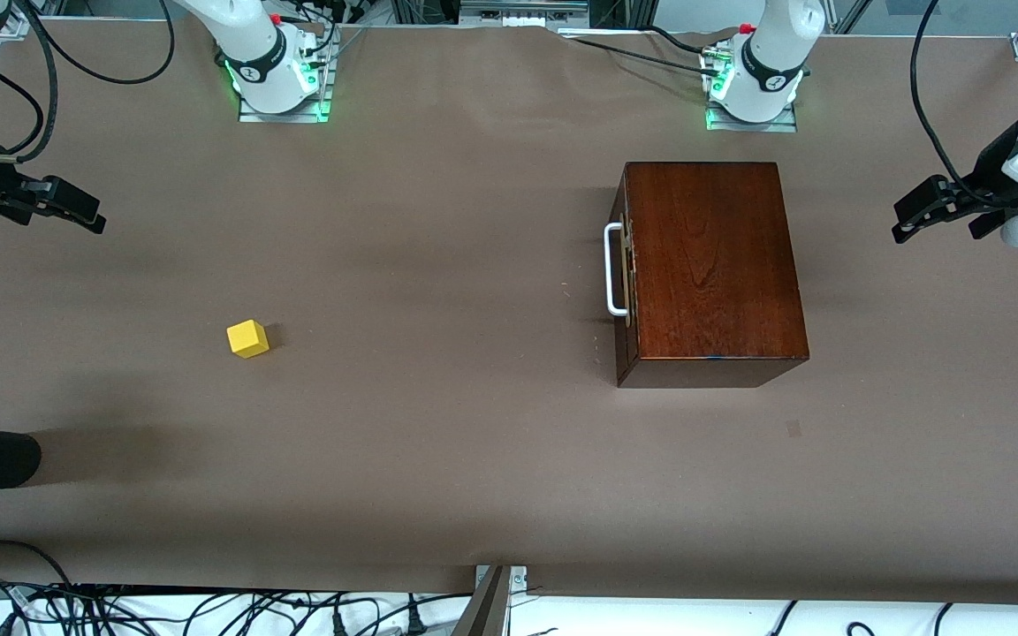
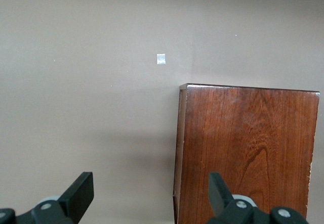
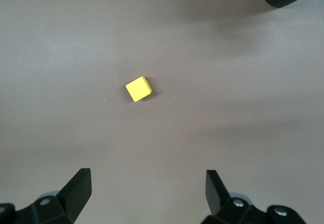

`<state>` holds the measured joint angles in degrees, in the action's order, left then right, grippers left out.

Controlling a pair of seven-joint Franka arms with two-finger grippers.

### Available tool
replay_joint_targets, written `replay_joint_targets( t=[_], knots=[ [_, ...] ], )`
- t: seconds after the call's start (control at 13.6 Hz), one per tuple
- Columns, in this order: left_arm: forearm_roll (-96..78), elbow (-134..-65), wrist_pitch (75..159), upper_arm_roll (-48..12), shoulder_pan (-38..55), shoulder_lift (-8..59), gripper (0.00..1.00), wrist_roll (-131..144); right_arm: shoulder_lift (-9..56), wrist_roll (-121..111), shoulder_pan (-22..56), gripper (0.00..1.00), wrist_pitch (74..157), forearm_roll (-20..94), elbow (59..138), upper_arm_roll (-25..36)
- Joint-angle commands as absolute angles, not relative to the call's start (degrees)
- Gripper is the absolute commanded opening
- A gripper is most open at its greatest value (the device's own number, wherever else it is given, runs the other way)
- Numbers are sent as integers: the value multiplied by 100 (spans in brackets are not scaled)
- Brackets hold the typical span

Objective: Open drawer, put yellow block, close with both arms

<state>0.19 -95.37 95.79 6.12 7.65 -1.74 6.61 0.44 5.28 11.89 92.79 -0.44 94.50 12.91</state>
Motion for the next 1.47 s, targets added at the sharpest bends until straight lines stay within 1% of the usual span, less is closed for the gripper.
replay_joint_targets(
  t=[0.0,1.4],
  knots=[
    [0,-9334,9545,615,729,-70,100,527,53,563,1125,100,9229,-70,9360,1231],
    [-79,-9334,9510,536,817,-44,100,457,62,510,1116,100,9246,-88,9360,1239]
  ],
)
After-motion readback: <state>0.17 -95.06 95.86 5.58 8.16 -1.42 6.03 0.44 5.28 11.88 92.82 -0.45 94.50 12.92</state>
